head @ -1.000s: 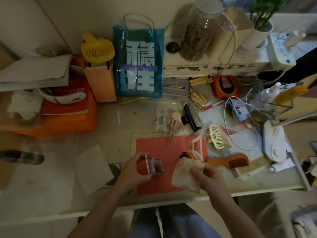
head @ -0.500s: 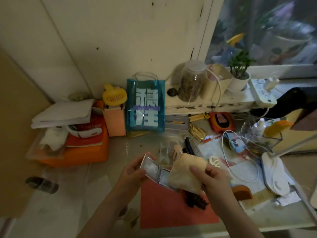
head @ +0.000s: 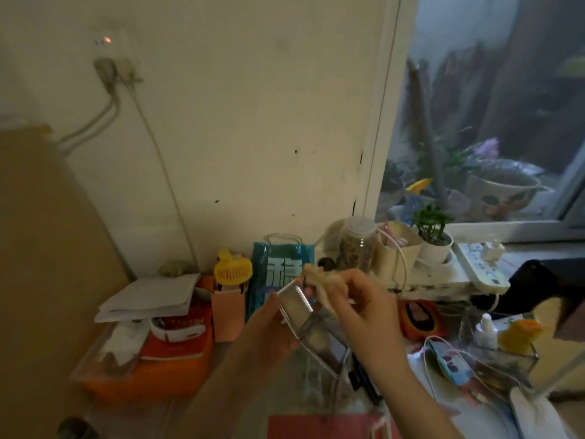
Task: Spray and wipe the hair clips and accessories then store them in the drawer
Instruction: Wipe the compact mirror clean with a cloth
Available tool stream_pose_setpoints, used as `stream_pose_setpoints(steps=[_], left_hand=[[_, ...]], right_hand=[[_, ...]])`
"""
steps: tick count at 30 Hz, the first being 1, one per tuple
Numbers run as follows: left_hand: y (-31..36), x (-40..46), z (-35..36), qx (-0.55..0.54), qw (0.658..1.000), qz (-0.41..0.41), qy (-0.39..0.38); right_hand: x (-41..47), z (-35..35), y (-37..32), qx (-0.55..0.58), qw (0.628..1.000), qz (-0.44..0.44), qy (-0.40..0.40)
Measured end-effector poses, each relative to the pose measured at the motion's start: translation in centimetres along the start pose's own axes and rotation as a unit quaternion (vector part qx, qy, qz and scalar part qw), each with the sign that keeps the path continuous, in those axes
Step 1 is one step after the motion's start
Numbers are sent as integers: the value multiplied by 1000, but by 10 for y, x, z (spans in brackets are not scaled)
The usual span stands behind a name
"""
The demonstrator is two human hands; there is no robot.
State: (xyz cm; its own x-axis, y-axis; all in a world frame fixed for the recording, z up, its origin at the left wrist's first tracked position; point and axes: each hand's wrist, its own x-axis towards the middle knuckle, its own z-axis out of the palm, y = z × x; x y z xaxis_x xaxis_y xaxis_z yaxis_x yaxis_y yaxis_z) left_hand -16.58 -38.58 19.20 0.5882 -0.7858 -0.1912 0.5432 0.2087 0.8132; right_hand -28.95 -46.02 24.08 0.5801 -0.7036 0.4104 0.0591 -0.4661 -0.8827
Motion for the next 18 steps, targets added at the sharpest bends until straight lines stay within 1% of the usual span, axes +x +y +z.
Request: stream_pose_setpoints(steps=[1, 2, 4, 7, 11, 15, 18], left_hand=[[8, -9, 7, 1, 1000, 19, 24], [14, -6, 7, -2, 1000, 23, -18], [34, -7, 21, 34, 998, 16, -58], [54, 1, 27, 43, 997, 26, -54], [86, 3, 33, 111, 984, 47, -130], [111, -4, 56, 137, 965, 132, -182], [123, -13, 70, 147, 952, 162, -213]], right_hand=[[4, 4, -6, -22, 1000, -13, -13], [7, 7, -12, -34, 999, -27, -23], [16, 8, -23, -43, 997, -59, -31], [30, 4, -41, -53, 992, -112, -20], [44, -4, -69, -42, 984, -167, -45], [50, -11, -87, -1, 978, -198, -67], [53, -16, -92, 12, 970, -228, -82]])
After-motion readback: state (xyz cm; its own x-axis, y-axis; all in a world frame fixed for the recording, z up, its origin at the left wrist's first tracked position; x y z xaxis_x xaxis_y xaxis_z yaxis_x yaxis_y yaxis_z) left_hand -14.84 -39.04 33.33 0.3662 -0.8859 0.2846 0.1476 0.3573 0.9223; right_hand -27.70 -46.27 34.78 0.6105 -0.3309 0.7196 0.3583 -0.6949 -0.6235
